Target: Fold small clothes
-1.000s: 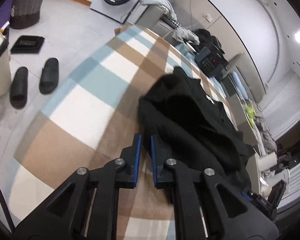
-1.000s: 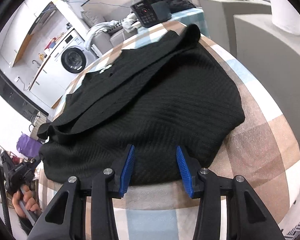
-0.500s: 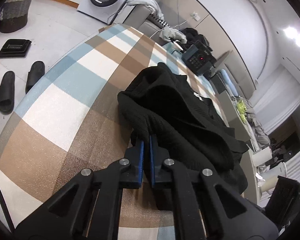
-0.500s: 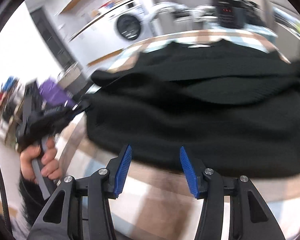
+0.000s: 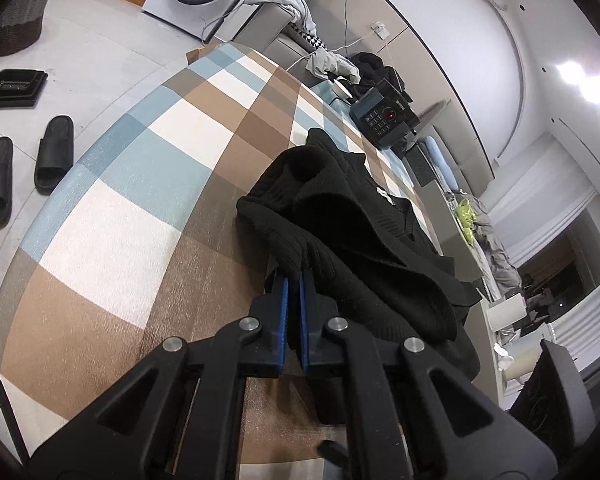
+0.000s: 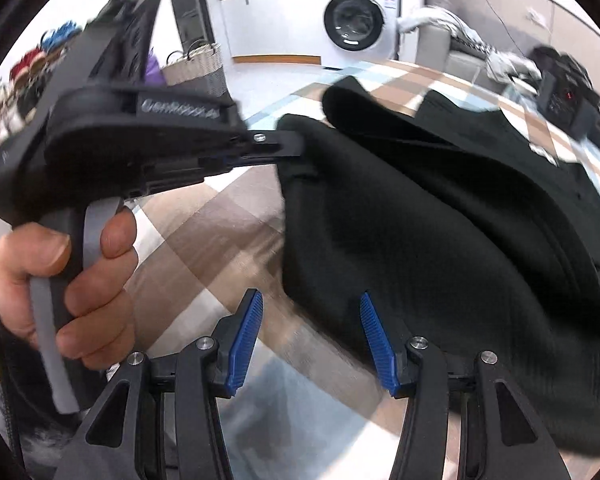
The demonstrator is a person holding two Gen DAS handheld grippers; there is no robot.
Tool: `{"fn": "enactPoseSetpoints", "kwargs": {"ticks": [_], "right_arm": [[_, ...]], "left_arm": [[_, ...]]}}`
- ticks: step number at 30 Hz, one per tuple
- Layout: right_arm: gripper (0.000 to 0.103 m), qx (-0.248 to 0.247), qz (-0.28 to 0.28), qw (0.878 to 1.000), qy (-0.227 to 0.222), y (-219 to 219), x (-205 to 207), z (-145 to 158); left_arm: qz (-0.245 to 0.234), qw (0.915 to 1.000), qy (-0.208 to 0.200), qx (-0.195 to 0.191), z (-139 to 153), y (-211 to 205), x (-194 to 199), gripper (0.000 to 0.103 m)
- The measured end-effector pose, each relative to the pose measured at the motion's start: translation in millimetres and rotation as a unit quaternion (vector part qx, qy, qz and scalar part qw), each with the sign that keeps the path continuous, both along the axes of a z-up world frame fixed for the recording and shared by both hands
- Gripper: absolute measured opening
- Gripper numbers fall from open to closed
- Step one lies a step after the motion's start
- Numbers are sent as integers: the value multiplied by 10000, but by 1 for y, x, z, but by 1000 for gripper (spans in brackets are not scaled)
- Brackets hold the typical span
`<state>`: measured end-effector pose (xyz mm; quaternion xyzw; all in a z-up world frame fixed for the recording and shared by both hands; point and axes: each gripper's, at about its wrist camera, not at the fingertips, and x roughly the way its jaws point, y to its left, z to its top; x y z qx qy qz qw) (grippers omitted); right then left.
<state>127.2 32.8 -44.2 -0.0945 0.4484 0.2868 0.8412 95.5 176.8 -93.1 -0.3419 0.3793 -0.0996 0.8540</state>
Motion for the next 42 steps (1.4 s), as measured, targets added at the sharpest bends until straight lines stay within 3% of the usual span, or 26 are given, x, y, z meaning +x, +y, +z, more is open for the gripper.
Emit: {"fn": "enactPoseSetpoints", "kwargs": {"ticks": [1,5,8,20,24,25,27,28,29,33,35,37,39,41,42], "right_arm": [[52,-76,-18,9999,-78,5,2,-2],[12,-67,-52,9997,-216,11,9,-1],[6,-7,84,9997,-249,9,8,0],[2,198,295,9993,121,-10,-12,0],[10,458,192,9986,189,-25,-10,5],[15,597,69,9981,138,-36,-11,10],[27,797,-194,9966,88,-55,-13,17],[35,925,-408,9949,45,-70,-13,21],[39,1075,-758,9913,-22,-93,-13,25],[46,1161,-2025,9719,-305,-168,-24,36],[57,1249,-2796,9512,-371,-219,-27,36],[58,1188,-3525,9269,-494,-265,-37,37],[59,1141,-3958,9100,-478,-296,-43,36],[59,1224,-4478,8852,-301,-335,-48,27],[59,1309,-4583,8788,-222,-345,-51,24]], "left_arm": [[-13,10000,-4,3,0,1,1,2],[-53,10000,-2,21,-2,4,6,2],[-69,10000,-28,44,-3,4,11,1],[39,9999,136,68,-7,6,18,0],[87,9993,329,152,-5,5,11,2],[88,9990,418,158,-4,5,7,8],[133,9984,533,166,-4,3,1,31],[185,9983,528,162,-4,1,-4,49],[213,9985,479,173,-4,-2,-9,54],[52,9977,559,368,-5,-23,-18,54],[-7,9971,572,499,-6,-35,-19,54],[-6,9965,587,598,-4,-42,-20,54],[21,9964,608,593,-4,-47,-20,54],[56,9960,603,651,-3,-53,-19,54],[83,9960,598,665,-3,-54,-20,54]]}}
